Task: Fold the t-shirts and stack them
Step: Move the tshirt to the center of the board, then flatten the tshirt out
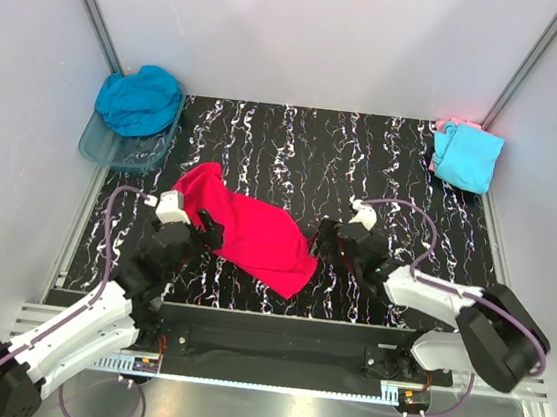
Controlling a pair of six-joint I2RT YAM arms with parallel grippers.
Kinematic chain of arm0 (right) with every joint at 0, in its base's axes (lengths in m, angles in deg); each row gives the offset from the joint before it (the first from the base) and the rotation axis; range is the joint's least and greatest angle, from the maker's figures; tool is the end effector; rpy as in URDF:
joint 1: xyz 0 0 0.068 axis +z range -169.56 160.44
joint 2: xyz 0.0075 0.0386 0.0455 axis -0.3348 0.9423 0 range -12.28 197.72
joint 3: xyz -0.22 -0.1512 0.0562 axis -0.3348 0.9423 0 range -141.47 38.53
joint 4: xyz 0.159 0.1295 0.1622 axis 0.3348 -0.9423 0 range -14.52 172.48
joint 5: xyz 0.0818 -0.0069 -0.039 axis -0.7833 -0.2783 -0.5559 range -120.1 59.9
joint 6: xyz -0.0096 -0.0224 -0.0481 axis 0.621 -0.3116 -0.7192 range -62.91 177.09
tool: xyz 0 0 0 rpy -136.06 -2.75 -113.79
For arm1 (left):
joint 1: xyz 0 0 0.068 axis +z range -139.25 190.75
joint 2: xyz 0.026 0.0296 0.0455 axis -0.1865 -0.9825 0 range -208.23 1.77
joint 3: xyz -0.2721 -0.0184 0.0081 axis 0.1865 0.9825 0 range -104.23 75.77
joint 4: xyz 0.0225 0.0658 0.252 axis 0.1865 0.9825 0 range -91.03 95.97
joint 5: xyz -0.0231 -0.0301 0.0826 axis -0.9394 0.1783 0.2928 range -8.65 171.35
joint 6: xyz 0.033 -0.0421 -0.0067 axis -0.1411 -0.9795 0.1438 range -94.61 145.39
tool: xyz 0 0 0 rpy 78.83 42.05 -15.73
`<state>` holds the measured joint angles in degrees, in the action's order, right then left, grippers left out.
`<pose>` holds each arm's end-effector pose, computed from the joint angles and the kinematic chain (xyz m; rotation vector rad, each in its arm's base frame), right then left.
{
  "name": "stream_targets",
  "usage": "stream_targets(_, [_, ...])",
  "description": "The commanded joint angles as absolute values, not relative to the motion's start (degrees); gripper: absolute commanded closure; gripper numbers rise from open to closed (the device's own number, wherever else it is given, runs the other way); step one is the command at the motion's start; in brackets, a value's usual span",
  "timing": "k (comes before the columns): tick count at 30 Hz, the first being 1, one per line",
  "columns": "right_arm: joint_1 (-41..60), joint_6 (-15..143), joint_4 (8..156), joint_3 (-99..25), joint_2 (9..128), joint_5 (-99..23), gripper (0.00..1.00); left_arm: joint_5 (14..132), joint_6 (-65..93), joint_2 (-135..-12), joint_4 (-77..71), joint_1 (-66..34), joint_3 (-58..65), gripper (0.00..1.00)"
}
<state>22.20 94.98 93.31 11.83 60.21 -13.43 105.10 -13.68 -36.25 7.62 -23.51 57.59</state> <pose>0.1882 0.1542 0.1696 0.0929 2.1903 0.4834 0.1374 -0.0761 0.1986 -0.3385 2.0151 -0.3784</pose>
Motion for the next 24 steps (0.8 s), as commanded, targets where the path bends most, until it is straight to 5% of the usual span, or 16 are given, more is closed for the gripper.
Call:
stream_targets(1, [22.63,96.72,94.17,7.17,64.87,-20.14,0.00,106.57,-12.06,-30.86,7.58,-23.79,58.80,0.06])
stream_targets(11, [14.99,104.10,102.60,9.70,72.44,-37.04,0.01,102.54,-7.93,-19.06,4.08,-23.88,64.43,0.05])
stream_targets(24, [14.72,104.73,101.29,7.42,76.13,-39.32,0.23,101.21,-5.29,-27.85,-0.76,-23.88,62.85,0.05])
